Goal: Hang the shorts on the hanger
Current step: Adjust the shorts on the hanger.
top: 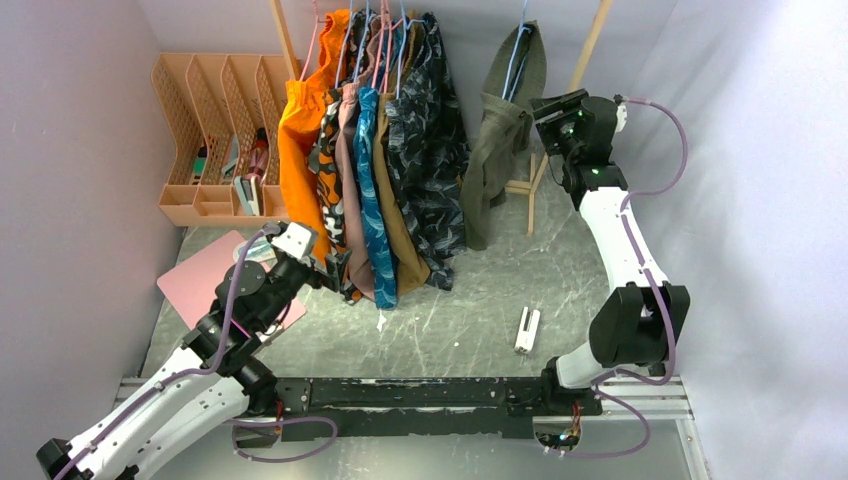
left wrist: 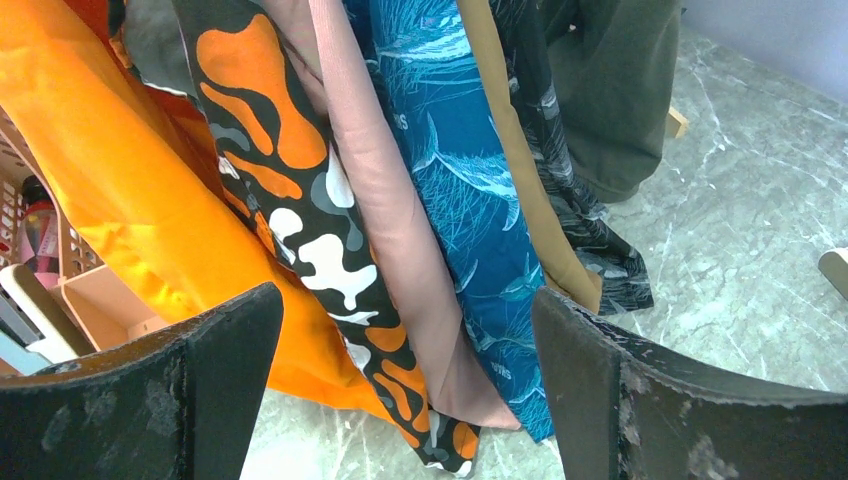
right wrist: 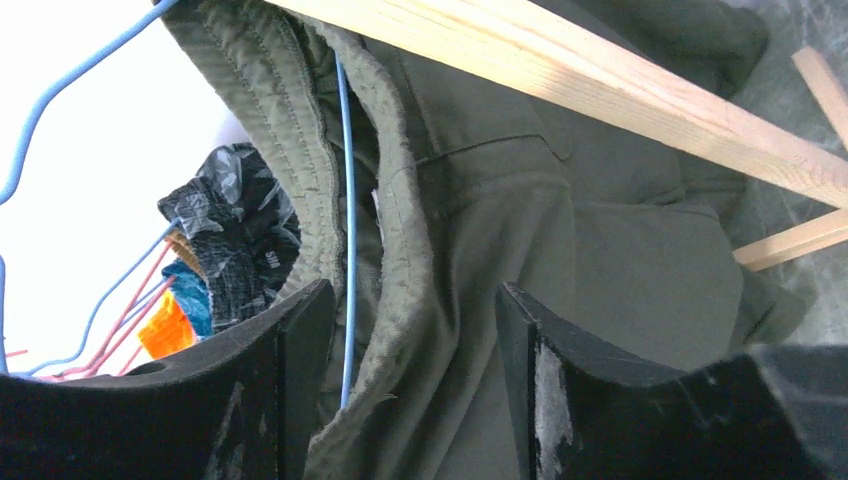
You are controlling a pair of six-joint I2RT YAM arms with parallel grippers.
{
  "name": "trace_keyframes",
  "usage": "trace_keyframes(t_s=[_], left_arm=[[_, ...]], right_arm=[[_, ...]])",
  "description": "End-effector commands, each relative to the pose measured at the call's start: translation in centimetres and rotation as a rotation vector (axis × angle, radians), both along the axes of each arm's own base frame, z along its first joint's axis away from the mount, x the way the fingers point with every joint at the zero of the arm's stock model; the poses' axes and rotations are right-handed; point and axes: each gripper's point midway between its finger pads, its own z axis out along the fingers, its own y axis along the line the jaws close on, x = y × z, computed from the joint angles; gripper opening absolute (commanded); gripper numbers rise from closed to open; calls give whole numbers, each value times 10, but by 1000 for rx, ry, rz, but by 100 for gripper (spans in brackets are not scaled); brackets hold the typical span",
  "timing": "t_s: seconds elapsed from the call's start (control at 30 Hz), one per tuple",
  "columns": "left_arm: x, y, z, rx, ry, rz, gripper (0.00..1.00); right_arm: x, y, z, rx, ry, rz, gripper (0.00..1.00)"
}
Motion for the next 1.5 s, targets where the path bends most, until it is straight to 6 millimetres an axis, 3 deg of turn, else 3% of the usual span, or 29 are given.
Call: trace_keyframes(t_s=[0.0,0.27,0.53,0.77,0.9,1.1,1.3,1.47], left_arm=[[-1,-3,6,-14,-33,-16,98],[-1,-4,7,-20,-36,-20,98],[-3,-5,9,-23,-38,-29,98],[-3,-4,9,-21,-38,-25,98],[-3,-4,8,-18,-37,-24,98],[-3,-5,7,-15,-32,-27,98],[-2,-4,4,-6,-27,-19,98],[-2,-4,4,-6,-28,-22,98]], right_arm=[[4,2,18,50,-48,12,59],[9,16,25,94,-79,81,25],[-7,18,70,63,-182,106,0],[-18,28,115,42,-286,178,0],[-23,32,130,17,-311,204,0],[-17,44,106,-6,-248,291,0],[-15,45,132,-73,-288,308,0],[-22,45,92,-87,-206,317,25]])
